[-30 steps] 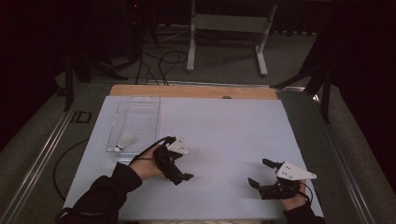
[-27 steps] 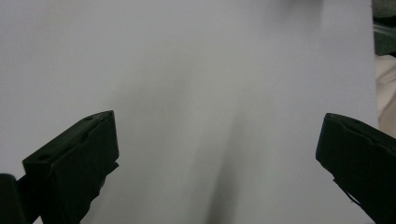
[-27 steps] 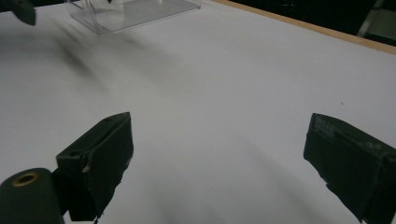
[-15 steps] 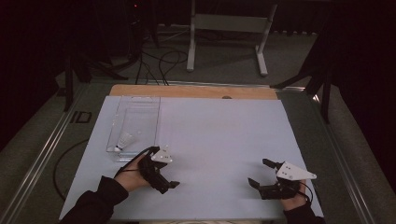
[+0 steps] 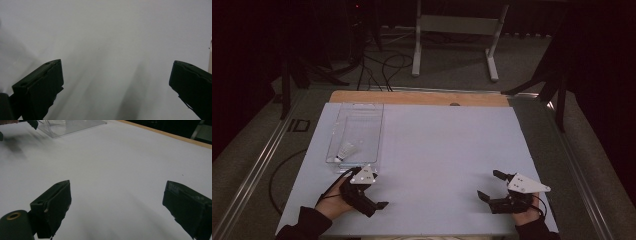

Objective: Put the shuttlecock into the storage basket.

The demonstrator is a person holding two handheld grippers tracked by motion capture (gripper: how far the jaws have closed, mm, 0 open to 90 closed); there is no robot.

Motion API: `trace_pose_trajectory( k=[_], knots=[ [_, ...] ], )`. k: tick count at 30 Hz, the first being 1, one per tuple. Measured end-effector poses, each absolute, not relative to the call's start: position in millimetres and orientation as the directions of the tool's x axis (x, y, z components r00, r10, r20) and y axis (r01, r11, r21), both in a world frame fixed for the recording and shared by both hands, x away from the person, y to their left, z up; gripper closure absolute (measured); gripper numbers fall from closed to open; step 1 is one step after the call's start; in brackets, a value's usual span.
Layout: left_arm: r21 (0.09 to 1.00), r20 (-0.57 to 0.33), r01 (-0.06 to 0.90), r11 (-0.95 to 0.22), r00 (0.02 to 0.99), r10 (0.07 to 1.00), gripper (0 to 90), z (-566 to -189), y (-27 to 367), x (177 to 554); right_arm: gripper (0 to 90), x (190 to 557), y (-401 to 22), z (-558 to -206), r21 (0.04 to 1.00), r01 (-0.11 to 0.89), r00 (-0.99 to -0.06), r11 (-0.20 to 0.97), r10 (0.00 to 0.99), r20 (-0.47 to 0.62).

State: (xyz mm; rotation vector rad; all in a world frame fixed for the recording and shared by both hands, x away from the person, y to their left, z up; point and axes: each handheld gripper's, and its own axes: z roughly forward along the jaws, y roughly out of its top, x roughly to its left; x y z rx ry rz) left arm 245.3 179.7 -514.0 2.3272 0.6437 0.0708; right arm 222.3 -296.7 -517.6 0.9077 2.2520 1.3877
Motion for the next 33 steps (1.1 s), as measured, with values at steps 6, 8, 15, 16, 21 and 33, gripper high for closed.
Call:
trace_pose_trajectory(
  k=[6,8,15,16,21,33],
  knots=[
    [0.675,-0.143,0.457,-0.579,0.851,0.505,0.1,-520.4,195.0,240.4,8.4,222.3,-296.0,-517.7,0.884,0.340,-0.738,0.321,0.674,0.039],
    [0.692,-0.152,0.465,-0.552,0.842,0.518,0.1,-522.7,199.9,239.5,8.4,222.3,-296.2,-517.6,0.884,0.340,-0.738,0.321,0.673,0.039],
    [0.694,-0.138,0.462,-0.553,0.838,0.528,0.1,-527.3,205.5,235.7,8.4,222.7,-296.6,-518.2,0.884,0.340,-0.736,0.320,0.676,0.038],
    [0.696,-0.122,0.457,-0.554,0.835,0.536,0.1,-527.9,207.0,235.3,8.4,222.6,-296.5,-518.1,0.884,0.339,-0.736,0.320,0.676,0.038],
    [0.696,-0.099,0.455,-0.556,0.827,0.553,0.1,-527.4,208.3,234.3,8.4,222.7,-297.2,-518.5,0.884,0.339,-0.738,0.323,0.674,0.036],
    [0.711,-0.169,0.506,-0.487,0.796,0.581,0.2,-536.6,208.7,238.3,8.4,223.0,-295.5,-519.9,0.880,0.343,-0.745,0.328,0.666,0.042]
  ],
)
